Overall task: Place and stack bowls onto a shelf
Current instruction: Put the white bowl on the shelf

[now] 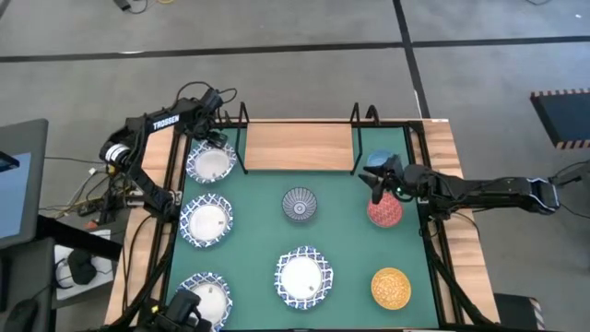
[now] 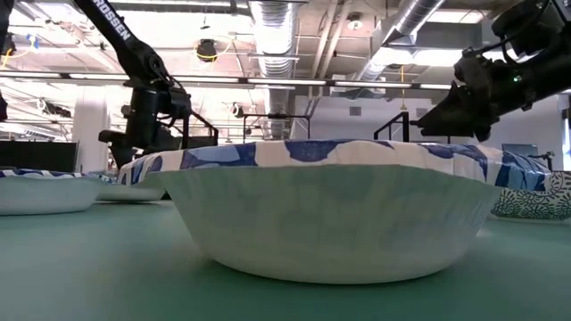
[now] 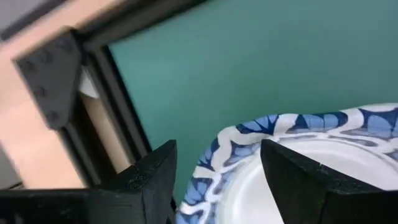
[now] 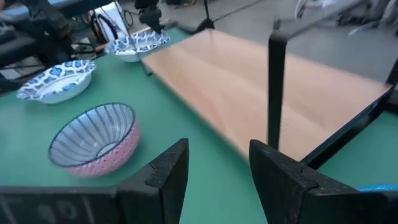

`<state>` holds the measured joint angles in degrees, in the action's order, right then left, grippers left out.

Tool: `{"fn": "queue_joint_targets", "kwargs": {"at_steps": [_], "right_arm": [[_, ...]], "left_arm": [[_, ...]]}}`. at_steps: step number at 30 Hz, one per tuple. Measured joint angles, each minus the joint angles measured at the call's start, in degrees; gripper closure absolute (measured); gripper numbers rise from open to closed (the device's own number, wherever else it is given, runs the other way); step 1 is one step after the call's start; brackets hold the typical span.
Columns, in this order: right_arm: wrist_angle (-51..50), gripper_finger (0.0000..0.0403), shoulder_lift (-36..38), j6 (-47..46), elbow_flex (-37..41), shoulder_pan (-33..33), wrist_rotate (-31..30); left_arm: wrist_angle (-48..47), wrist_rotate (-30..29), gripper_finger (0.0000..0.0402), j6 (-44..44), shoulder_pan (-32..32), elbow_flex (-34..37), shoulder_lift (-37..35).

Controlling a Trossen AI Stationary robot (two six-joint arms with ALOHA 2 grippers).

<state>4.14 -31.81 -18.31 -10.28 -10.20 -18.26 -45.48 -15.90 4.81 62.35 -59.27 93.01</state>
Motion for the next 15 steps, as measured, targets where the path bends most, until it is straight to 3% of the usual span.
{"fn": "queue_joint_targets", "kwargs": {"at_steps": [4, 10, 15], "right_arm": [[2.6, 0.0207, 0.0, 1.7, 0.0, -1.3, -0.4], [1.6, 0.0207, 0.0, 1.9, 0.0, -1.5, 0.2], [1.4, 0.0207, 0.0, 0.4, 0.0, -1.5, 0.2]], "left_arm": [[0.3, 0.3, 0.0221, -0.9, 0.0, -0.1, -0.1], [-2.0, 6.3, 0.0271, 0.6, 0.2, -0.1, -0.1], [-1.6, 5.5, 0.0276, 1.0, 0.2, -0.1, -0.1]]}}
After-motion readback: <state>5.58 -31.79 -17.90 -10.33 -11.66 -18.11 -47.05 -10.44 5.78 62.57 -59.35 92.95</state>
